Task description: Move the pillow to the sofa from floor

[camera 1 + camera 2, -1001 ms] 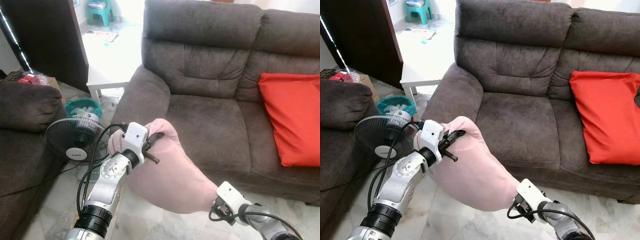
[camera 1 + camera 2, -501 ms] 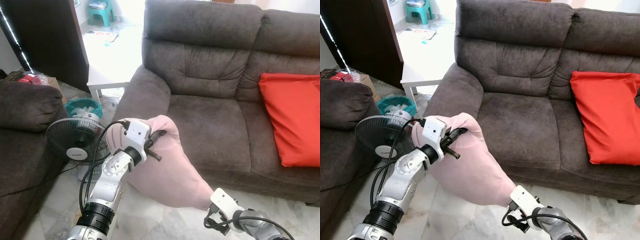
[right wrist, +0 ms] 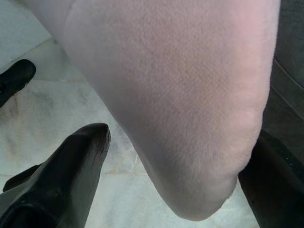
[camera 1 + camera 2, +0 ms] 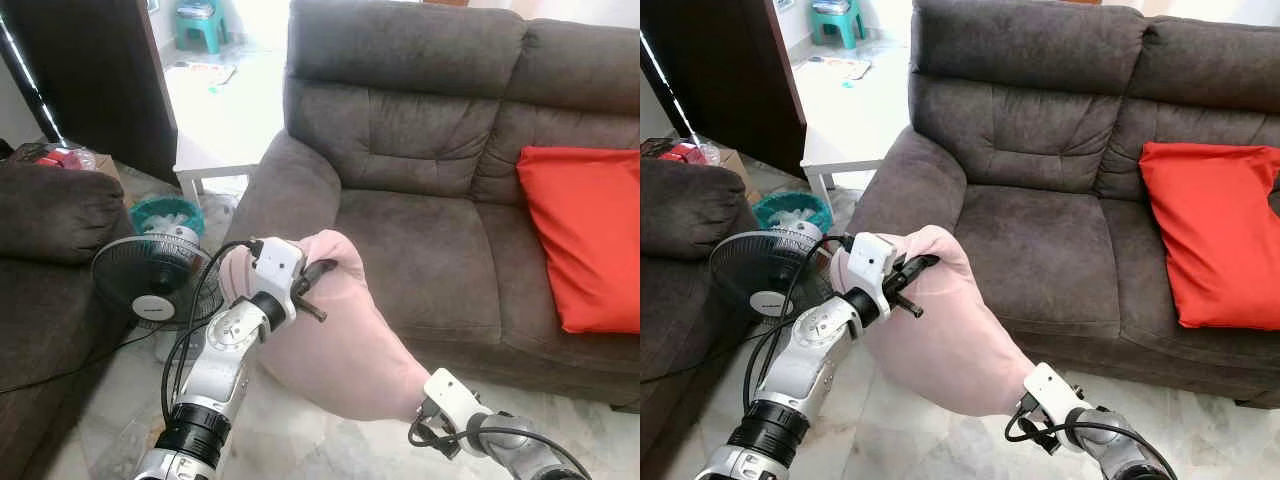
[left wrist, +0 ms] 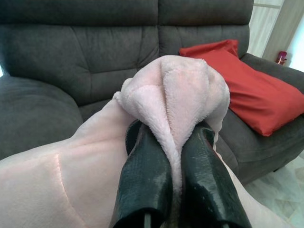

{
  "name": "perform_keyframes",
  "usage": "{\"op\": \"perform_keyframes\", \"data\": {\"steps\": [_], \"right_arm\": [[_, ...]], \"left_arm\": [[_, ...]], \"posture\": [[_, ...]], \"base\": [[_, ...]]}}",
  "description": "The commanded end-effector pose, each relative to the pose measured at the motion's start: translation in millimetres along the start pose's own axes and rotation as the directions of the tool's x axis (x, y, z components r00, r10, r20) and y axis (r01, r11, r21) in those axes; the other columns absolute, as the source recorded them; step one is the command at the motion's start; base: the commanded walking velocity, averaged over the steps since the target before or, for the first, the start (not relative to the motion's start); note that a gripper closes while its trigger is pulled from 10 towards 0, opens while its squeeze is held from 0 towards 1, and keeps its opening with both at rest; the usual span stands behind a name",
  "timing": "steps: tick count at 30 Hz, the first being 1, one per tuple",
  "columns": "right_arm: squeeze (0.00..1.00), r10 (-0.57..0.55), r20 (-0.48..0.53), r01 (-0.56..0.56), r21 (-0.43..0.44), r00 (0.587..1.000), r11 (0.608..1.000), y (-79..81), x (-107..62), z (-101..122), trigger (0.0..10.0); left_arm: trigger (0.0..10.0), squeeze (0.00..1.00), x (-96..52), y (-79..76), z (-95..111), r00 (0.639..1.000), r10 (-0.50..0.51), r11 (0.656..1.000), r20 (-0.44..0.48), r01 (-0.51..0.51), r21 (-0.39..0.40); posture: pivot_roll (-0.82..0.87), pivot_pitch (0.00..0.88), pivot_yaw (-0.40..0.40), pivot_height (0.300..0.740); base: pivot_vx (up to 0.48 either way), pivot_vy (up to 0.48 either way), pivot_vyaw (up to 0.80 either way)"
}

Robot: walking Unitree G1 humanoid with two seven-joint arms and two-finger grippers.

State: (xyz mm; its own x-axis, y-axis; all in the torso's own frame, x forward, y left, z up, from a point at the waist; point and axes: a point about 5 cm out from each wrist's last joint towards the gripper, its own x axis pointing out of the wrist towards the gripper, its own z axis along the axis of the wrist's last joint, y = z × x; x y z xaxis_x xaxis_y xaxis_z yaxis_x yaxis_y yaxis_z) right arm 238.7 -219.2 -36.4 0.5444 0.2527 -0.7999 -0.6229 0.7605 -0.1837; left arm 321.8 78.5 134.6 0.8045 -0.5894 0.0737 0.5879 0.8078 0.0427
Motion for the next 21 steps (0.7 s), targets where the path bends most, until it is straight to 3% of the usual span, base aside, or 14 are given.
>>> {"op": "perform_keyframes", "data": {"steps": [1,21], "right_arm": [[0.00,-0.003,0.003,0.003,-0.004,1.000,1.000,-0.7,0.1,0.9,0.0],[0.00,-0.007,0.028,0.007,-0.003,1.000,1.000,-0.5,1.4,5.6,0.0]], "left_arm": [[10.0,0.00,10.0,-1.7,24.1,0.995,-0.018,1.000,0.102,0.018,0.006],[10.0,0.00,10.1,-1.5,24.1,0.995,-0.017,1.000,0.103,0.017,0.006]], "posture": [[0.13,0.000,-0.077,0.740],[0.13,0.000,-0.076,0.740]], "base": [[0.000,0.000,0.00],[0.000,0.000,0.00]]}}
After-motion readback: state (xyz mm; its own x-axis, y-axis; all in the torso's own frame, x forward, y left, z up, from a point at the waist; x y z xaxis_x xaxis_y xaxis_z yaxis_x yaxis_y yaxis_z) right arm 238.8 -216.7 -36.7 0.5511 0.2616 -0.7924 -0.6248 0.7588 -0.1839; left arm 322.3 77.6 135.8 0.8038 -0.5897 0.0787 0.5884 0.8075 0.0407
